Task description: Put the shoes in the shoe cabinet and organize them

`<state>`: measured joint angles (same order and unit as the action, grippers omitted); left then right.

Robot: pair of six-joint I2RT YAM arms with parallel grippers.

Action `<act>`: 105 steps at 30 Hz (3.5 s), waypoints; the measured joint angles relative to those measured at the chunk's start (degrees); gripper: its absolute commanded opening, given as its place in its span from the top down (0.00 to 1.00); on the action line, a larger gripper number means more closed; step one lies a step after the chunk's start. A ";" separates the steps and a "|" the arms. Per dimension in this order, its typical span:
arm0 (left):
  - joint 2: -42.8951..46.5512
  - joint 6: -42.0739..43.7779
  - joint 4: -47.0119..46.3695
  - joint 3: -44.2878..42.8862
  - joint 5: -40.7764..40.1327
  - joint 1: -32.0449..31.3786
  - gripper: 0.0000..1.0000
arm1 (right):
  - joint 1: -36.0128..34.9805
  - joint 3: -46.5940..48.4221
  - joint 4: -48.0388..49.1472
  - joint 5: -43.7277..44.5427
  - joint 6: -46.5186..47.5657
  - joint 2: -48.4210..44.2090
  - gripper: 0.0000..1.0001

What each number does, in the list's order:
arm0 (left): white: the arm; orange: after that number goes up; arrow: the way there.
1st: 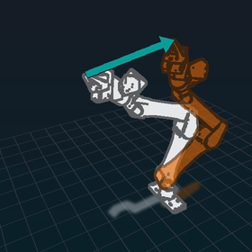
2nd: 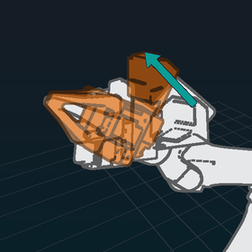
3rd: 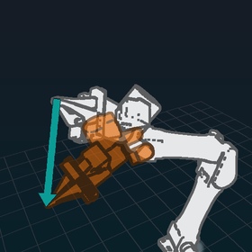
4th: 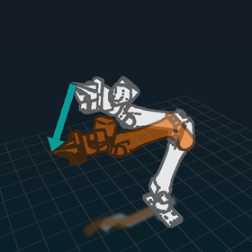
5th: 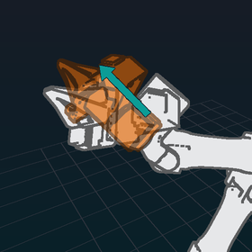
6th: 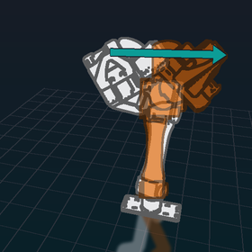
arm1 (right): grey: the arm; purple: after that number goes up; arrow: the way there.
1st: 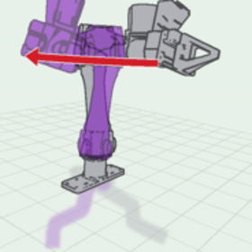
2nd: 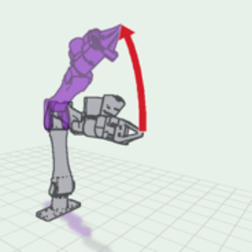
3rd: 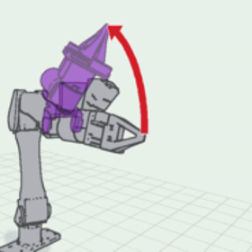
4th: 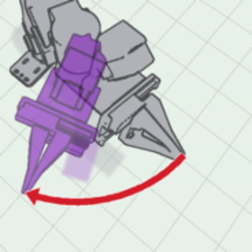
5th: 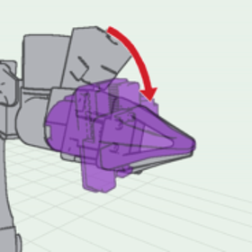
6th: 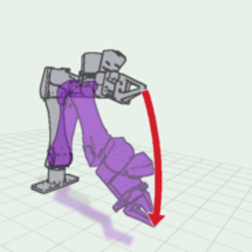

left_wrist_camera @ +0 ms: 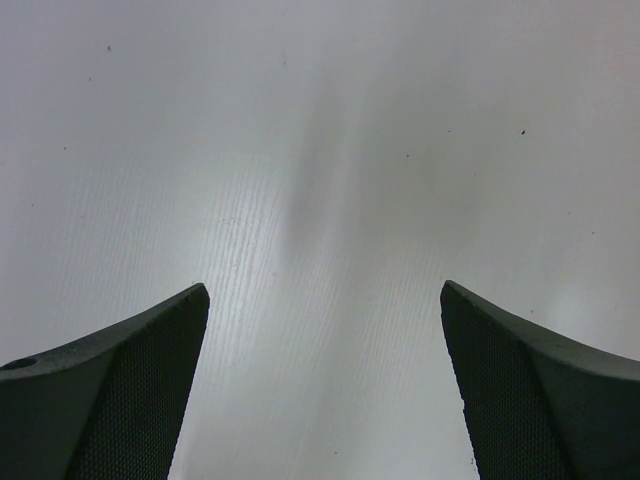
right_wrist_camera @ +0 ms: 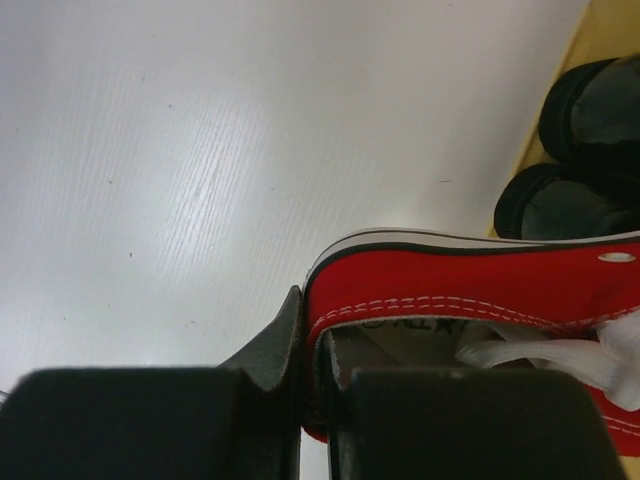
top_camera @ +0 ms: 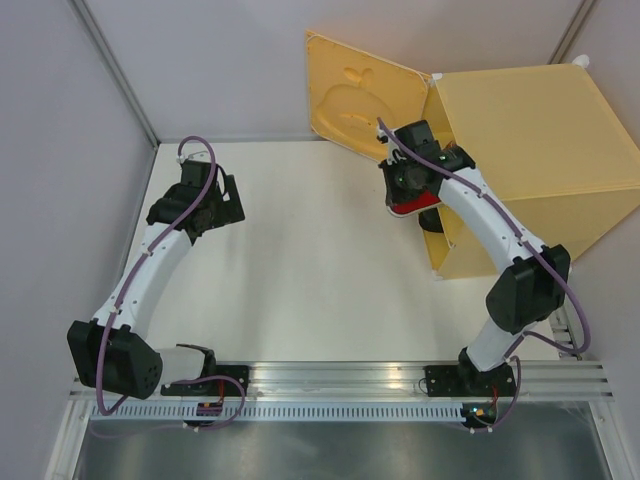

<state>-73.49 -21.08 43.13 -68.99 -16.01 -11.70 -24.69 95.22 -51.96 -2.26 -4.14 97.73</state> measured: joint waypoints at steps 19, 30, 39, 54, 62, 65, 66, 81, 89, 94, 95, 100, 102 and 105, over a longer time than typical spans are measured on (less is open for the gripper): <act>-0.02 0.00 0.00 0.00 0.02 0.00 0.01 | 6.67 -2.51 -0.17 4.98 -2.03 -2.86 0.91; -0.02 0.00 0.00 0.00 0.02 0.00 0.01 | 7.93 -0.22 0.24 18.36 -2.03 -2.54 0.56; -0.02 0.00 0.00 0.00 0.07 0.00 0.01 | 7.15 0.22 1.51 22.56 -1.81 -3.23 0.55; -0.02 0.00 0.00 0.00 1.05 0.00 0.01 | 3.91 -1.90 4.83 26.14 -1.64 -8.00 0.72; -0.02 0.00 0.00 0.00 1.18 0.00 0.01 | 3.52 -2.86 4.94 26.36 -2.23 -7.04 0.73; -0.02 0.00 0.00 0.00 1.27 0.00 0.01 | 3.50 -3.41 5.42 27.21 -2.19 -5.95 0.81; -0.02 0.00 0.00 0.00 1.29 0.00 0.01 | 3.52 -3.58 5.68 27.52 -2.14 -5.75 0.84; -0.02 0.00 0.00 0.02 1.60 0.00 0.01 | 2.91 -3.76 12.70 39.58 5.03 -4.96 1.00; -0.02 0.00 -0.02 0.02 2.45 0.00 0.01 | 2.64 -6.91 20.46 45.48 12.22 -3.91 0.99; -0.02 0.00 -0.02 0.02 2.69 0.00 0.01 | 2.40 -10.64 24.81 48.65 16.70 -2.45 0.99; -0.02 0.00 -0.02 0.02 2.69 0.00 0.01 | 2.40 -11.17 25.18 49.48 17.64 -1.99 0.99; -0.02 0.02 -0.02 0.02 2.71 0.00 0.01 | 2.38 -12.11 26.69 53.77 21.22 -0.11 0.99; -0.02 0.00 -0.02 0.02 2.71 0.00 0.01 | 2.40 -12.24 27.10 54.90 22.10 -0.04 0.99; -0.02 0.00 -0.02 0.02 2.73 0.00 0.01 | 2.56 -12.41 27.61 56.04 23.02 -0.04 0.99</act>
<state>-73.52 -21.08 43.11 -68.97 -13.28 -11.70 -22.13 82.81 -24.36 53.78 18.87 97.69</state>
